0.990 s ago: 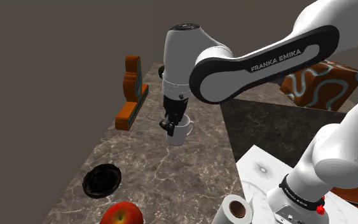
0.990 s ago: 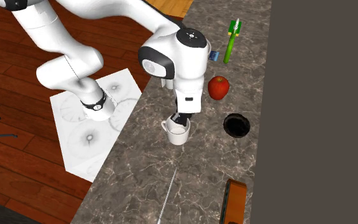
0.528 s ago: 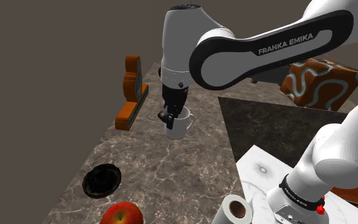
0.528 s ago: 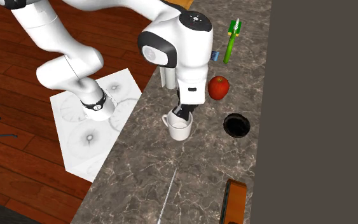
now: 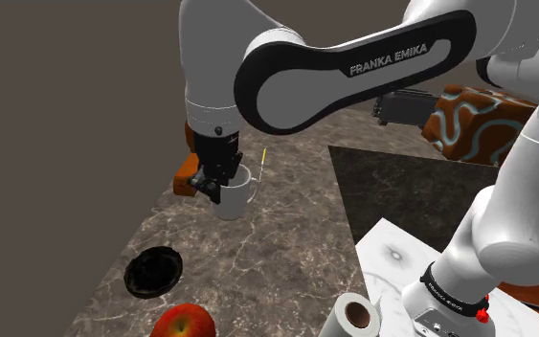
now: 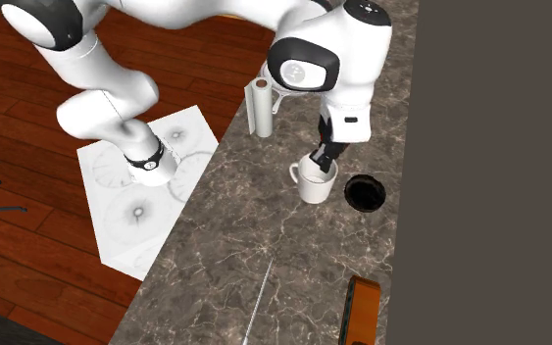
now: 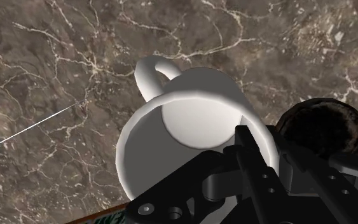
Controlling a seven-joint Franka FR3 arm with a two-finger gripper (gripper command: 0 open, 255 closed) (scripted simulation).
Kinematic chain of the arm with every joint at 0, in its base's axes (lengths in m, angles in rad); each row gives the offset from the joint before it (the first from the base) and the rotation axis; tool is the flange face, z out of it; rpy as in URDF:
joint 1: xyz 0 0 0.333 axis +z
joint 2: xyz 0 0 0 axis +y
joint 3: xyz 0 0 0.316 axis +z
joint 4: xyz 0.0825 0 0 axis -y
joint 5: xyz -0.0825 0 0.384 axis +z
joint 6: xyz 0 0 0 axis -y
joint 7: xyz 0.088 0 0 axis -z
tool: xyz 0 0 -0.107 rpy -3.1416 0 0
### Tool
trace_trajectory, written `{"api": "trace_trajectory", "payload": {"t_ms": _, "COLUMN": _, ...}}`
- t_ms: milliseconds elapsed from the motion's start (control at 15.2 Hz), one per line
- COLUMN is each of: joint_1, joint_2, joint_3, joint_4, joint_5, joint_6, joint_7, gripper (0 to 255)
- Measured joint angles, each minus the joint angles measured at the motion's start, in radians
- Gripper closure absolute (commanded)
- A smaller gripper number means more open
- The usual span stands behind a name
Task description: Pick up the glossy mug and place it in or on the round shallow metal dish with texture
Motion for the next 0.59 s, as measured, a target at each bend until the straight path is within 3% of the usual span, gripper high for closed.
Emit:
{"api": "trace_trajectory", "payload": {"t_ms": 396, "joint_1": 0.147, "joint_2": 0.258, "joint_3": 0.012, "joint_4": 0.336, "joint_5": -0.146, "joint_6": -0.139, "joint_7": 0.139, "gripper": 255}}
{"api": "trace_trajectory", "payload": {"t_ms": 594, "joint_1": 0.251, "joint_2": 0.388, "joint_3": 0.001, "joint_4": 0.533, "joint_5": -0.208, "joint_6": -0.224, "joint_7": 0.187, "gripper": 255}}
